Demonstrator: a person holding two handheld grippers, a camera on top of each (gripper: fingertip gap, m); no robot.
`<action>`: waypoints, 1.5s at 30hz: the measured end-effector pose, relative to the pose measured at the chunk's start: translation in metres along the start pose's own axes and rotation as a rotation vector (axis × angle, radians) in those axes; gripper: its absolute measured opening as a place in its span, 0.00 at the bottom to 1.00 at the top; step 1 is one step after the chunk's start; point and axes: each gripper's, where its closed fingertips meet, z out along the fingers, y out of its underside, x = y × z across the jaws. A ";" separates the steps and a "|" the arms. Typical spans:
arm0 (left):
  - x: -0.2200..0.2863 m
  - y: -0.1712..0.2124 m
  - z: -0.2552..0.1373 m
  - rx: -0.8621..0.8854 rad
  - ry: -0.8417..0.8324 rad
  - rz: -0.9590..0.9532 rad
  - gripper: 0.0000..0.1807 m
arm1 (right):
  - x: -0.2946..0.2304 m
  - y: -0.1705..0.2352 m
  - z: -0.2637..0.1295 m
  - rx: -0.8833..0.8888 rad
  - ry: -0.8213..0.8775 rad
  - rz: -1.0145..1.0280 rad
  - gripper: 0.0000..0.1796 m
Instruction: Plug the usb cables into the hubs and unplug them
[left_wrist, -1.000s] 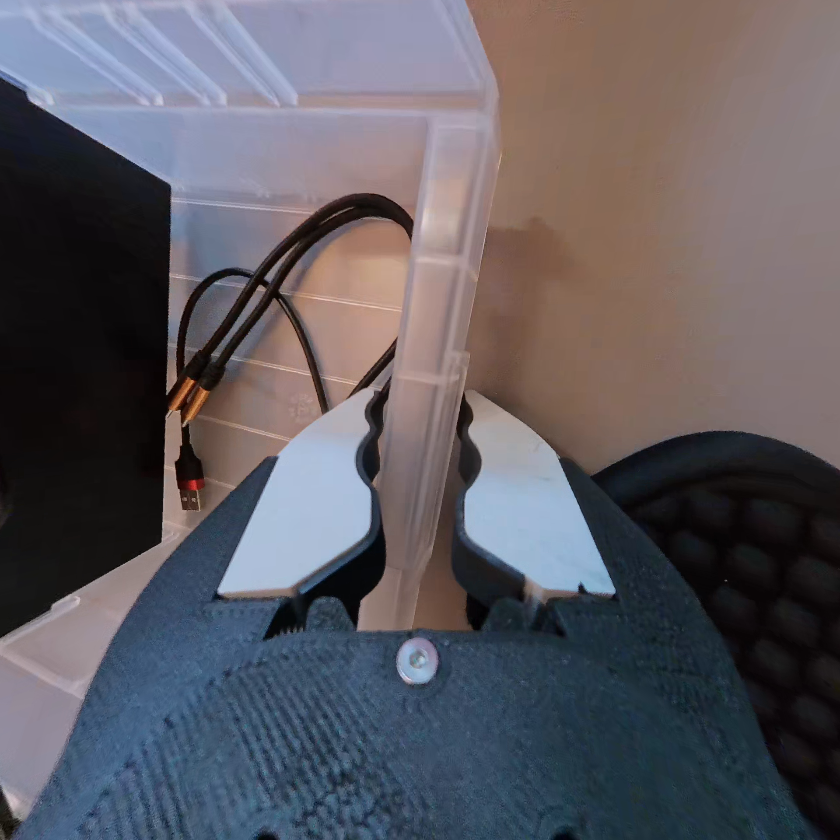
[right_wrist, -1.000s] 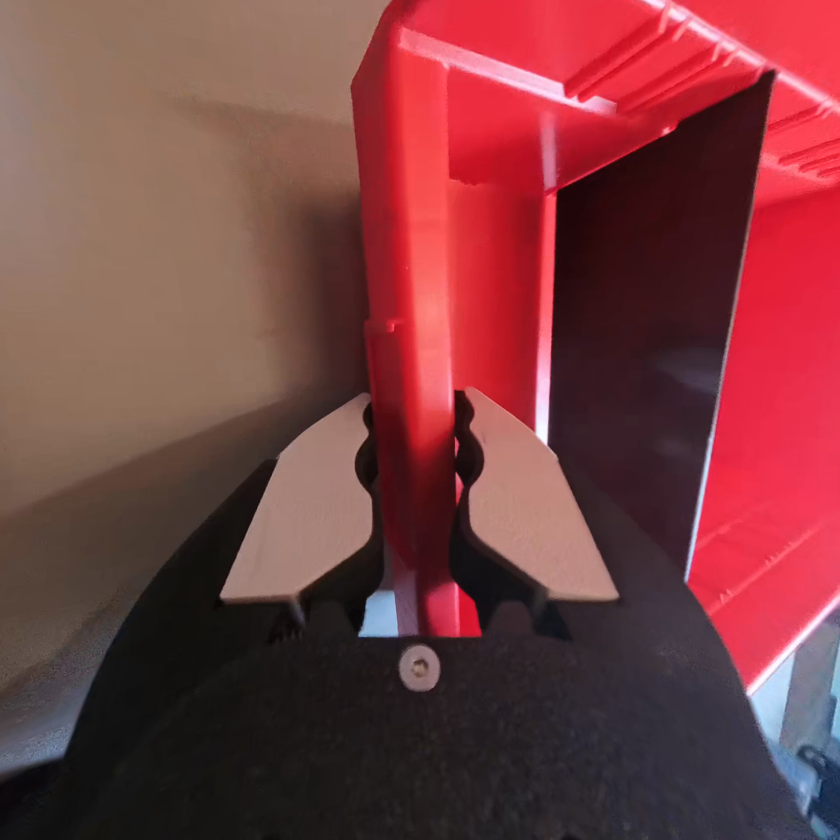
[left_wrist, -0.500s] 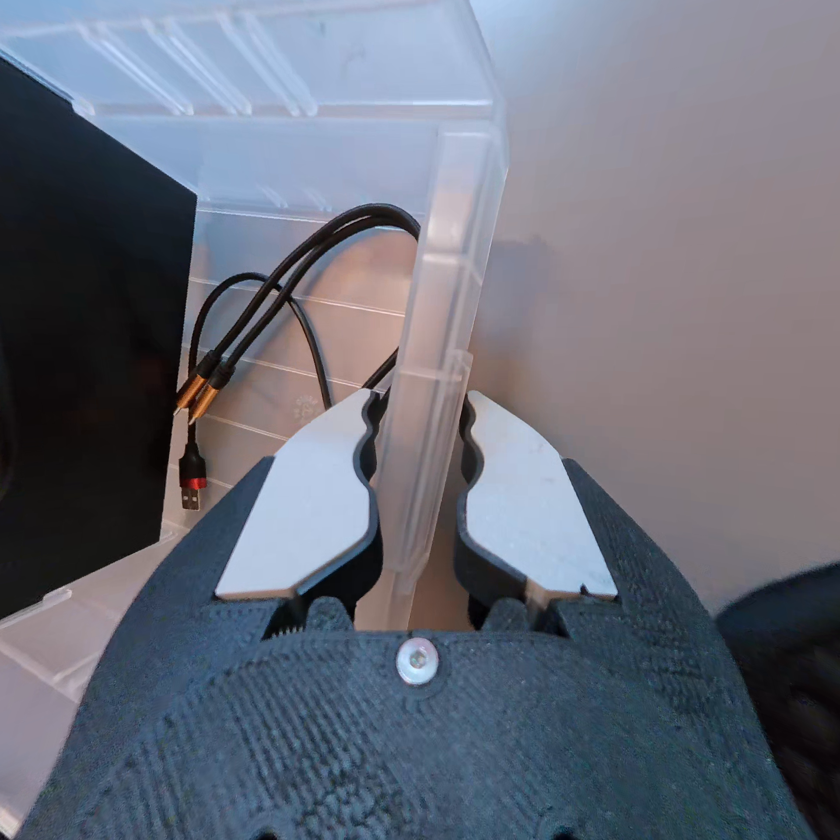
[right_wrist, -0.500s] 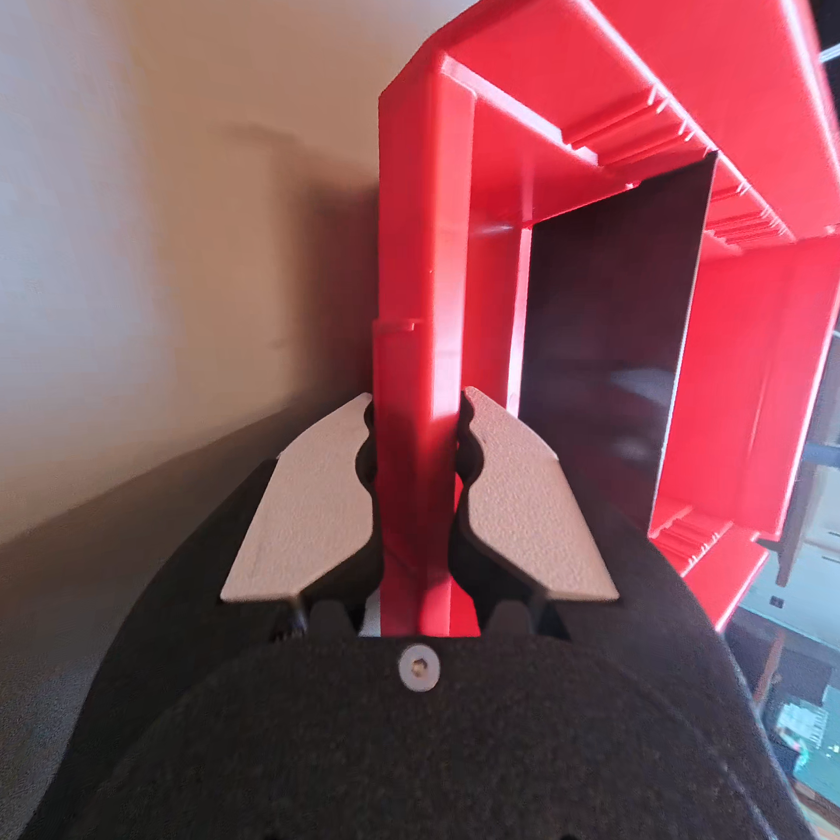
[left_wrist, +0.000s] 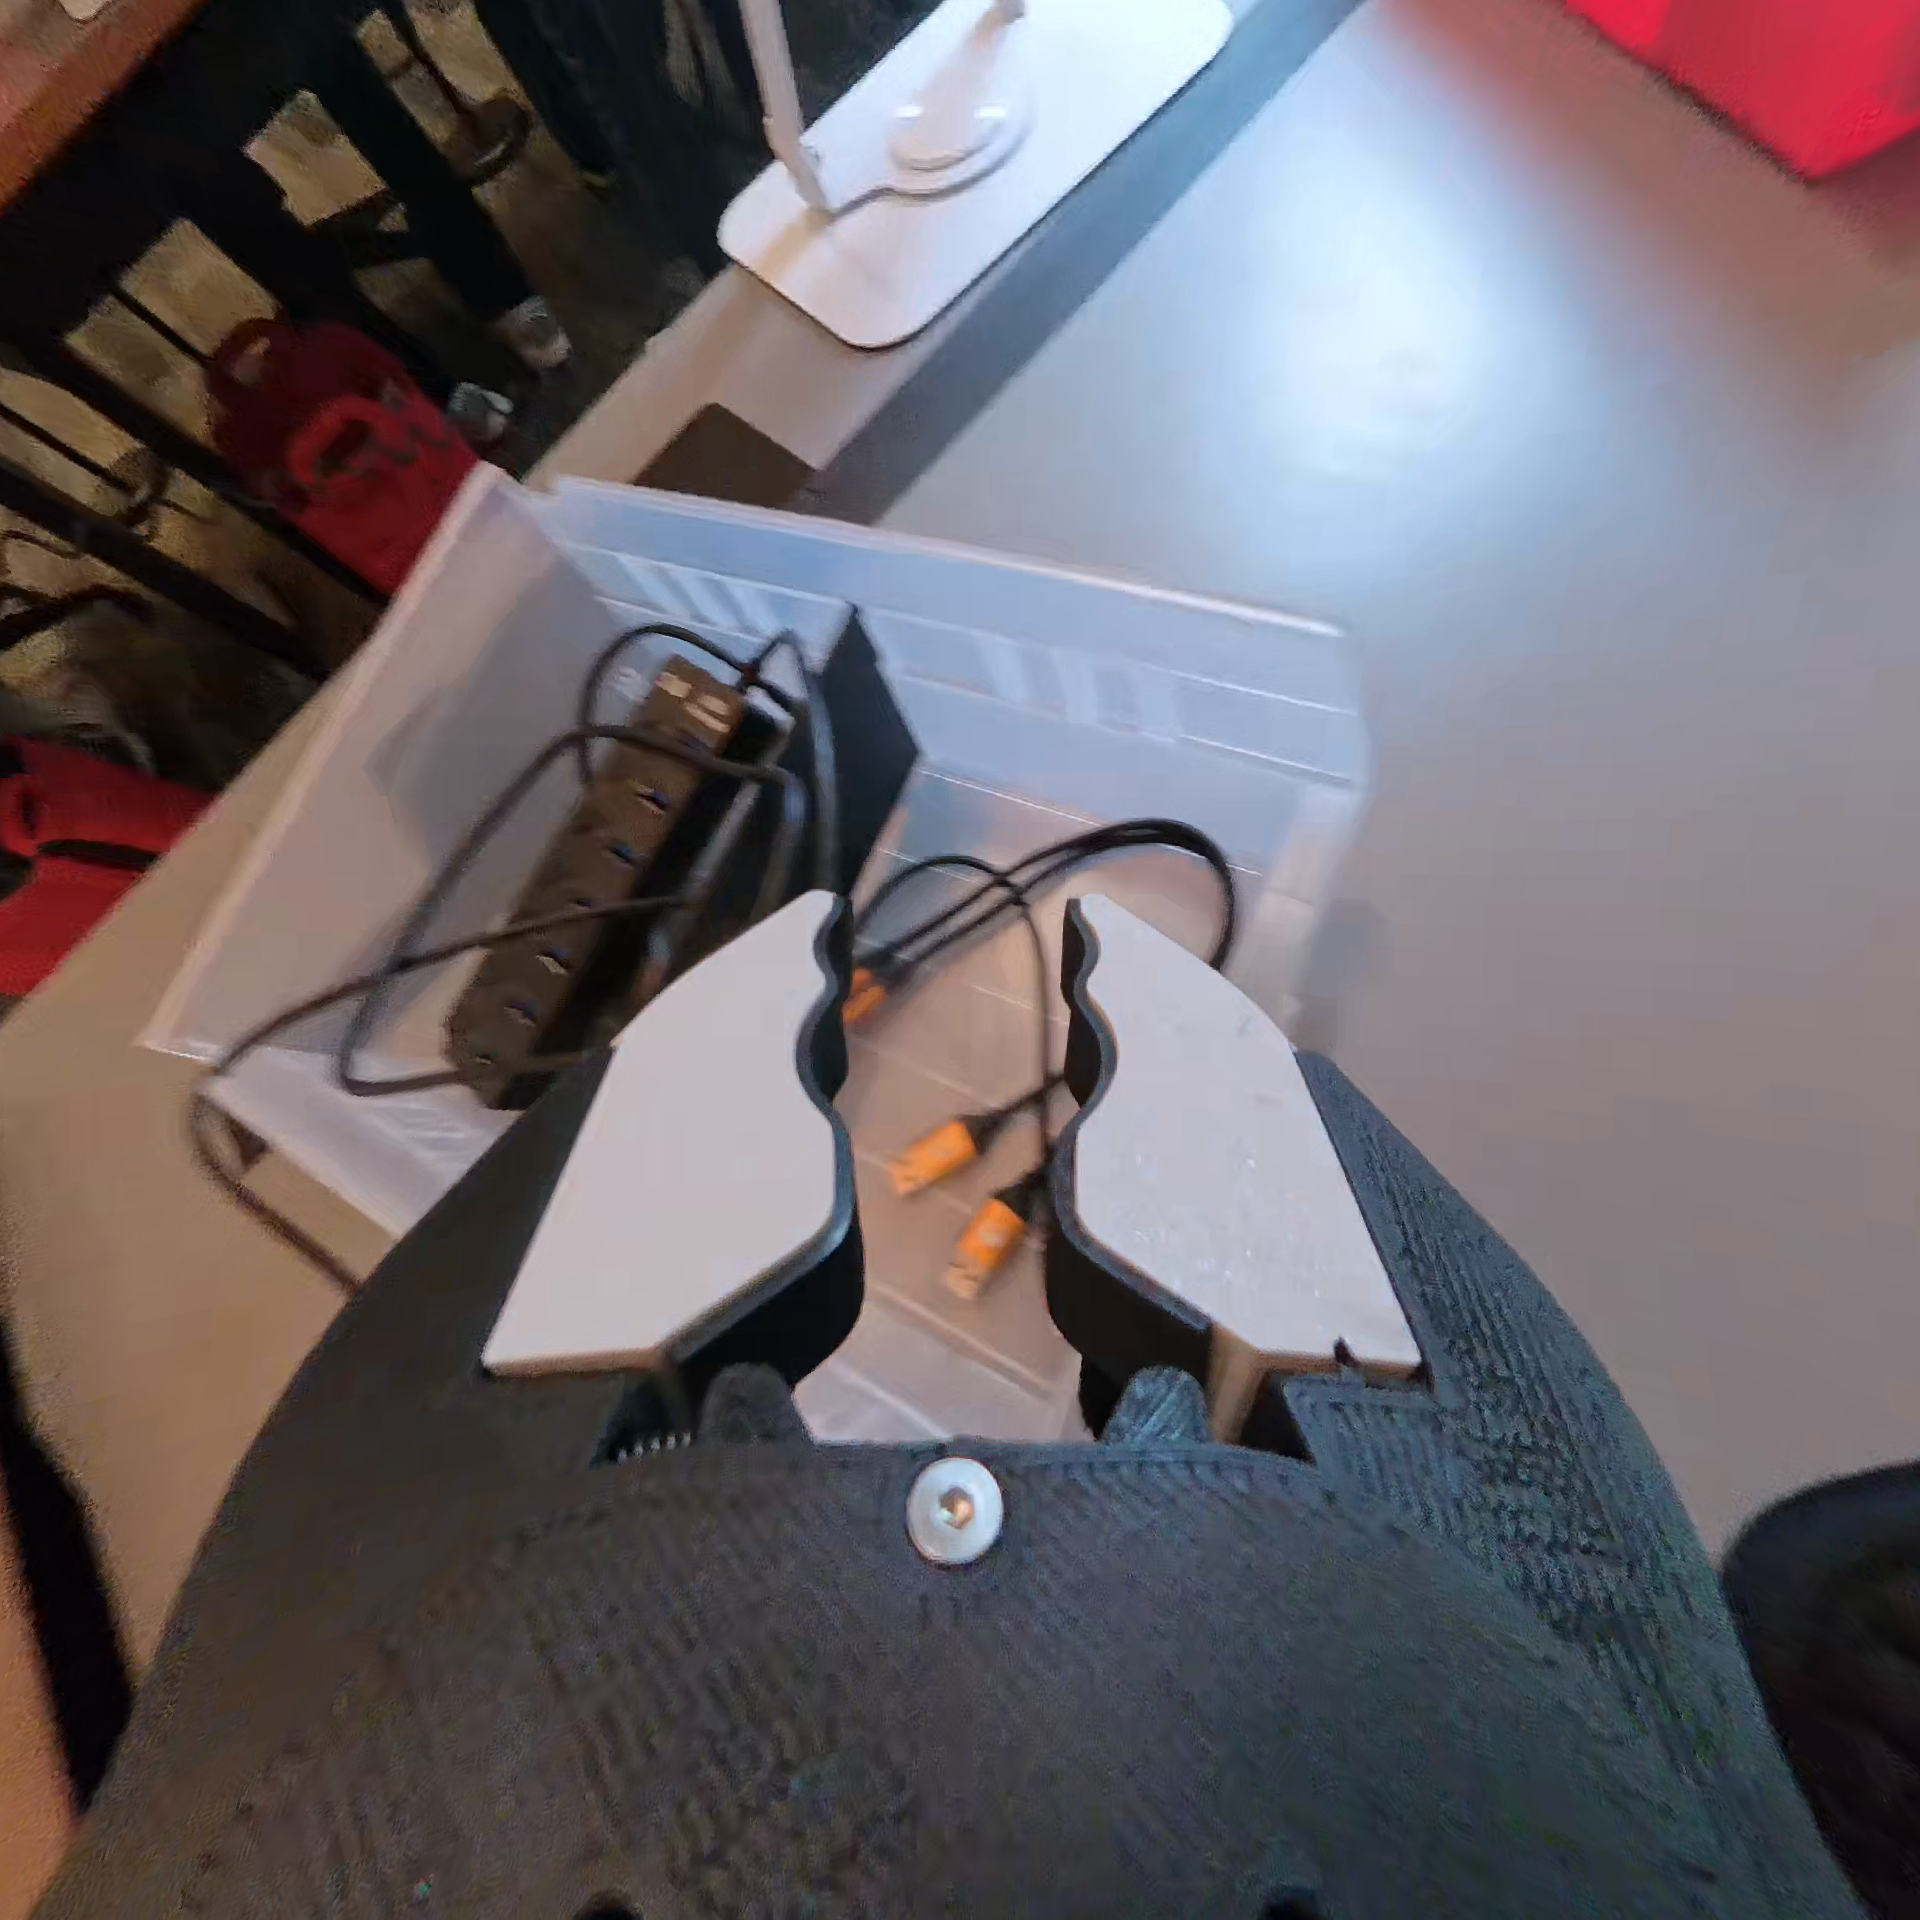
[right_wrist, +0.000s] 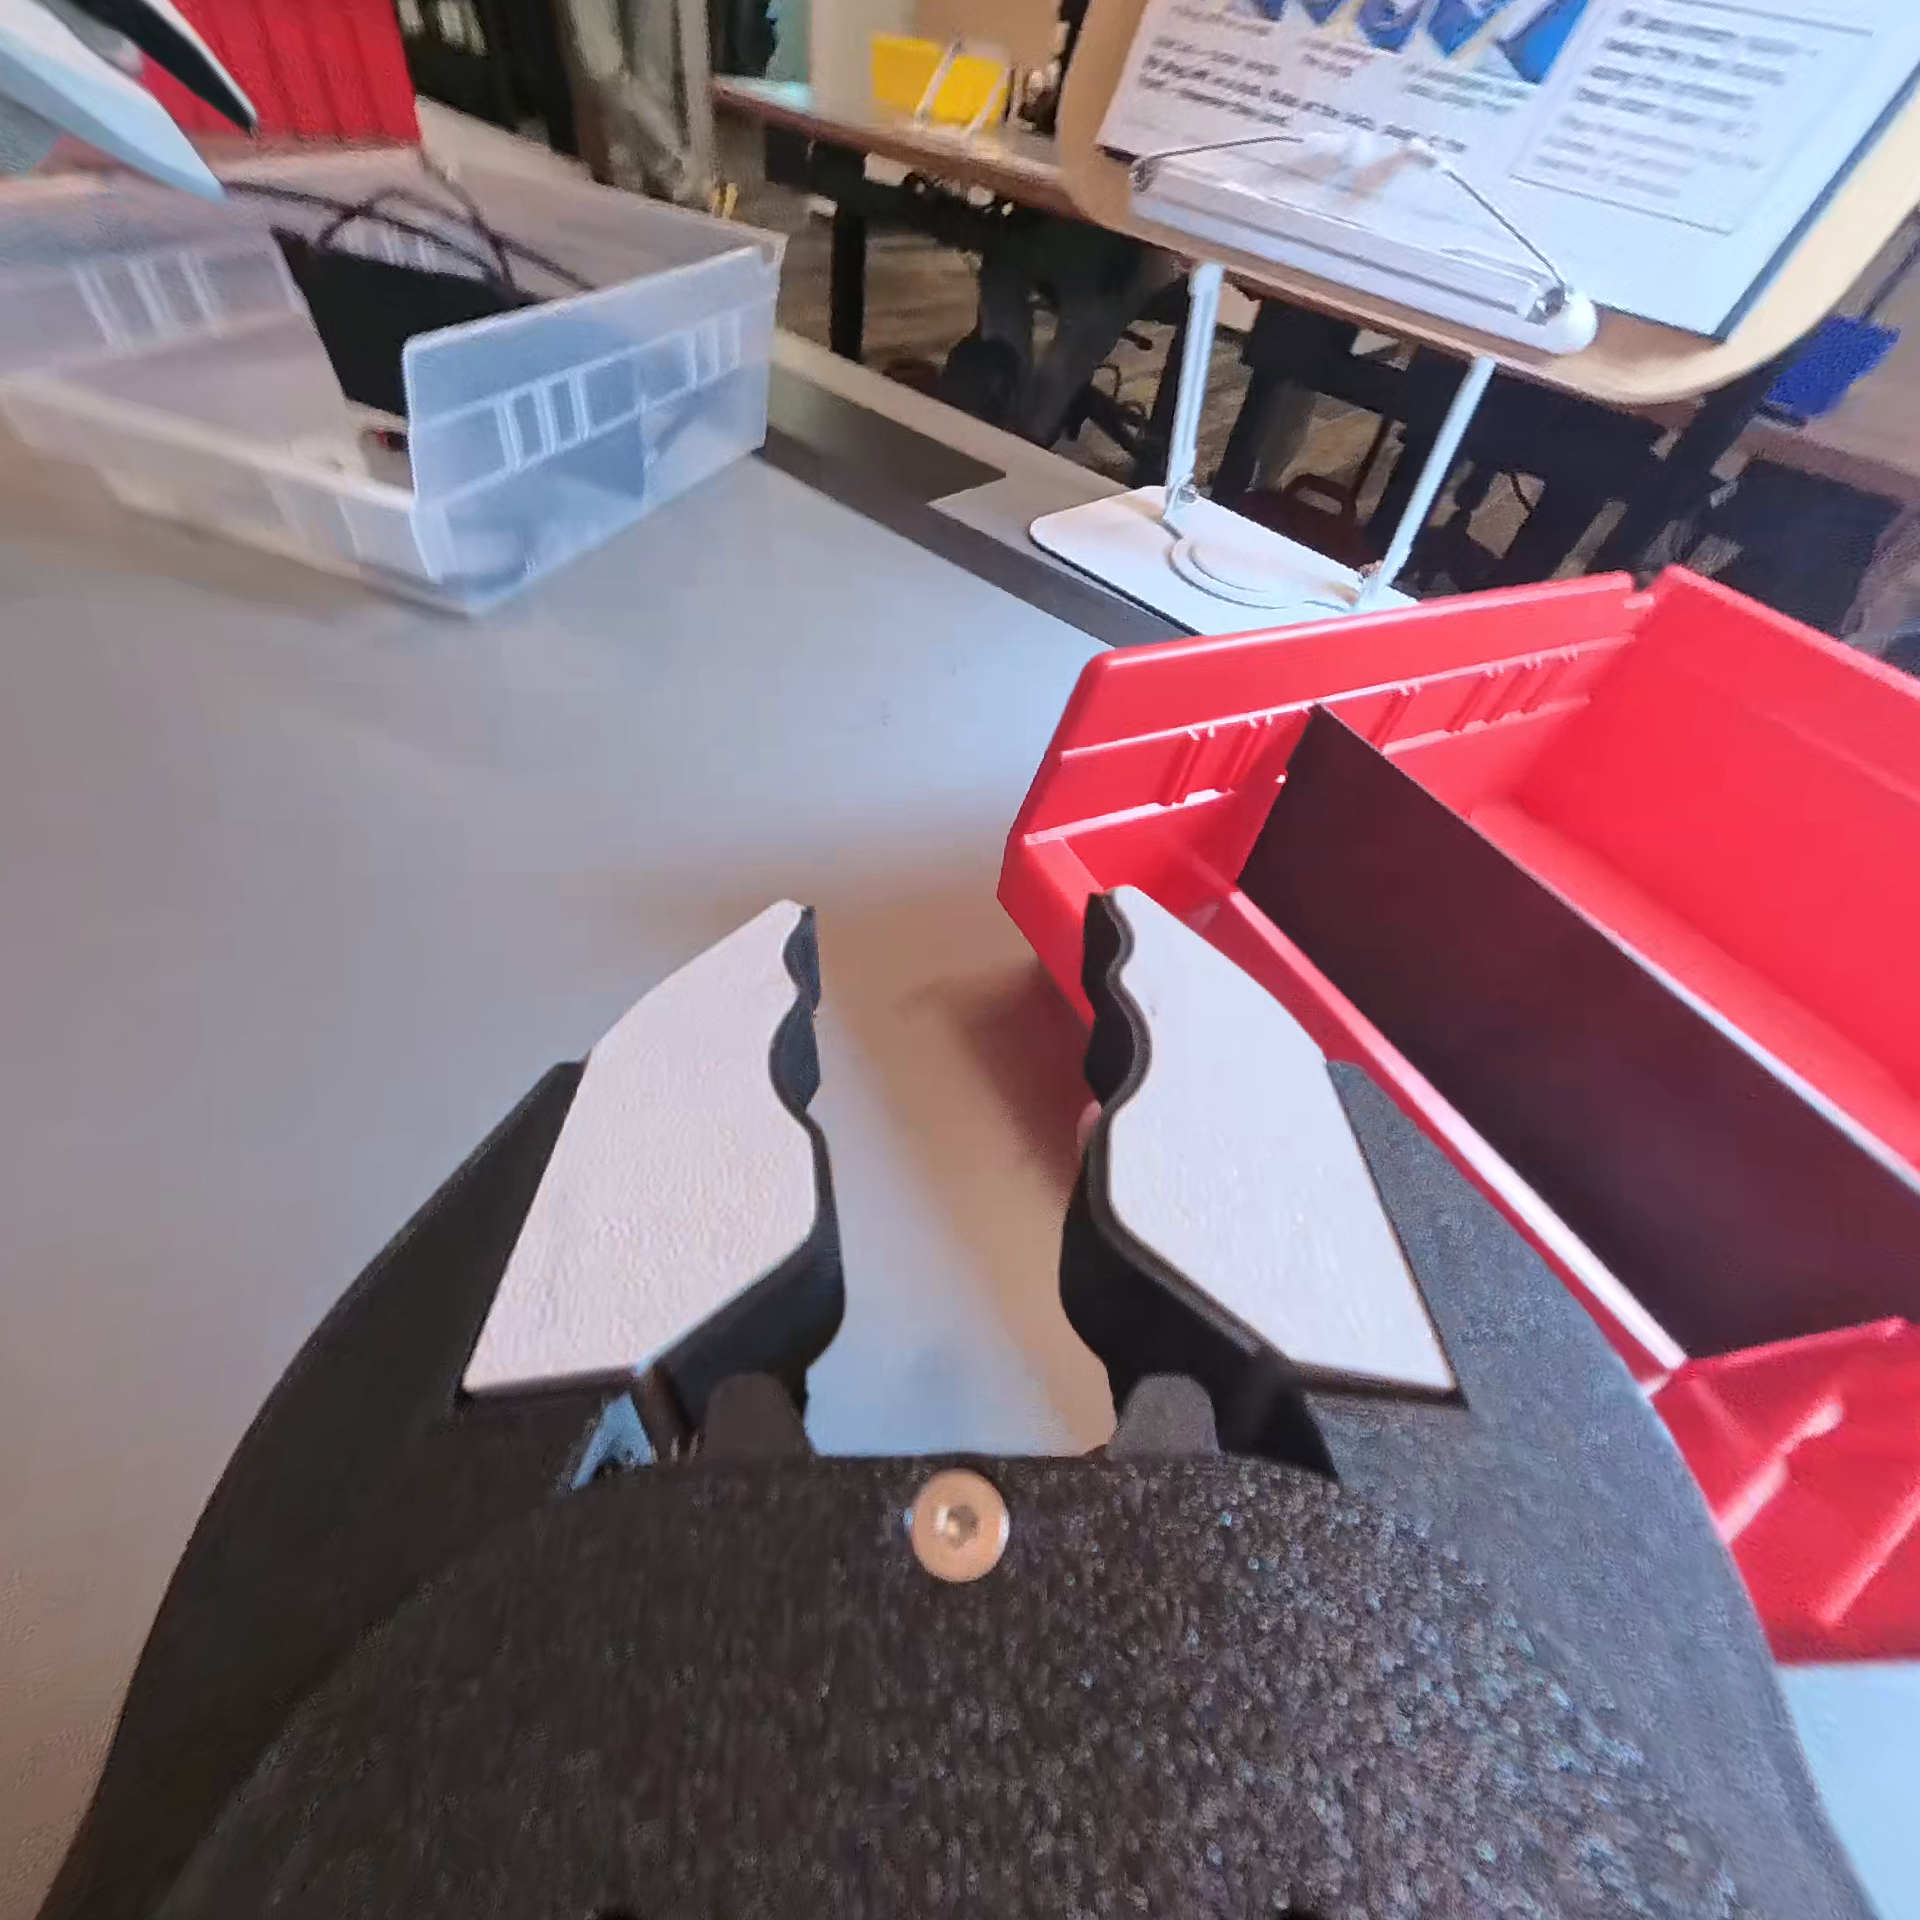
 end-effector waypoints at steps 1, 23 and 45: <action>-0.013 -0.006 0.002 -0.018 -0.013 0.012 0.21 | 0.001 0.002 -0.001 0.010 0.010 0.040 0.28; -0.093 0.040 0.164 -0.815 0.361 0.436 0.30 | 0.010 0.028 0.006 0.012 0.006 0.082 0.27; -0.059 -0.204 -0.080 0.316 0.087 0.245 0.29 | -0.022 -0.013 0.002 0.102 -0.032 -0.076 0.24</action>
